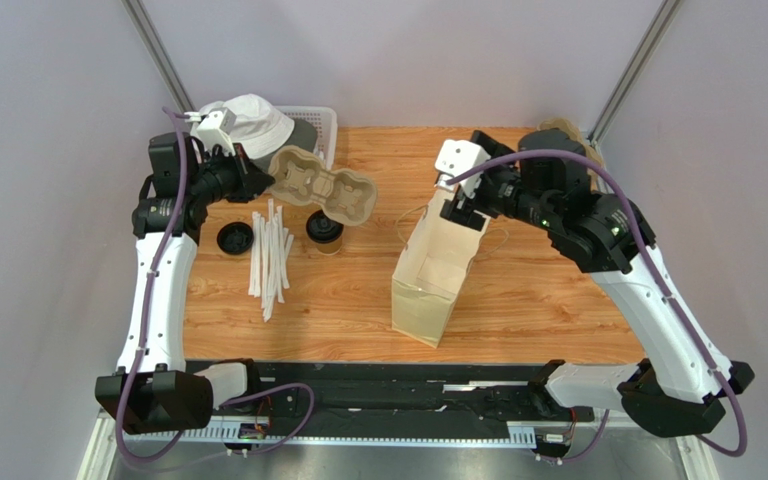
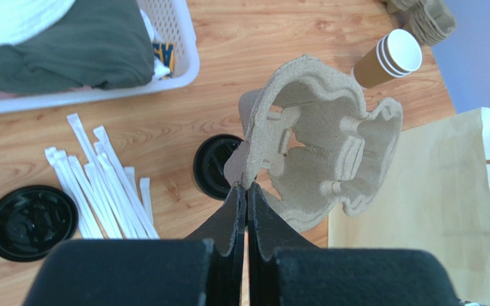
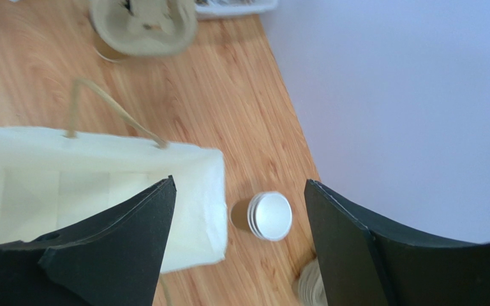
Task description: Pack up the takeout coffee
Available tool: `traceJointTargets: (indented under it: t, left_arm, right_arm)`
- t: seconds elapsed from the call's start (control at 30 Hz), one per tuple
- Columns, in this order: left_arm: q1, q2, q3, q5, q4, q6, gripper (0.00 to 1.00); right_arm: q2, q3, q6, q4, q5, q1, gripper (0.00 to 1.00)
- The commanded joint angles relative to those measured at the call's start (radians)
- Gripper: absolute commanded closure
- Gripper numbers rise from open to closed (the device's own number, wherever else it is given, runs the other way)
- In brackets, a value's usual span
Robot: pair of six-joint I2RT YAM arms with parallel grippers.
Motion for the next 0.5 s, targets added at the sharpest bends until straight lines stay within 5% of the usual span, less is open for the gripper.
traceJointTargets:
  t: [0.0, 0.17, 0.47]
  left_arm:
    - [0.004, -0.026, 0.066, 0.046, 0.038, 0.059, 1.0]
    - [0.004, -0.02, 0.101, 0.082, 0.067, 0.054, 1.0]
    - [-0.013, -0.032, 0.187, 0.175, 0.062, 0.178, 1.0]
  right_arm:
    - [-0.021, -0.034, 0.091, -0.02, -0.003, -0.143, 0.2]
    - [0.037, -0.014, 0.143, -0.084, -0.127, -0.284, 0.21]
    - [0.205, 0.012, 0.134, -0.201, -0.259, -0.357, 0.28]
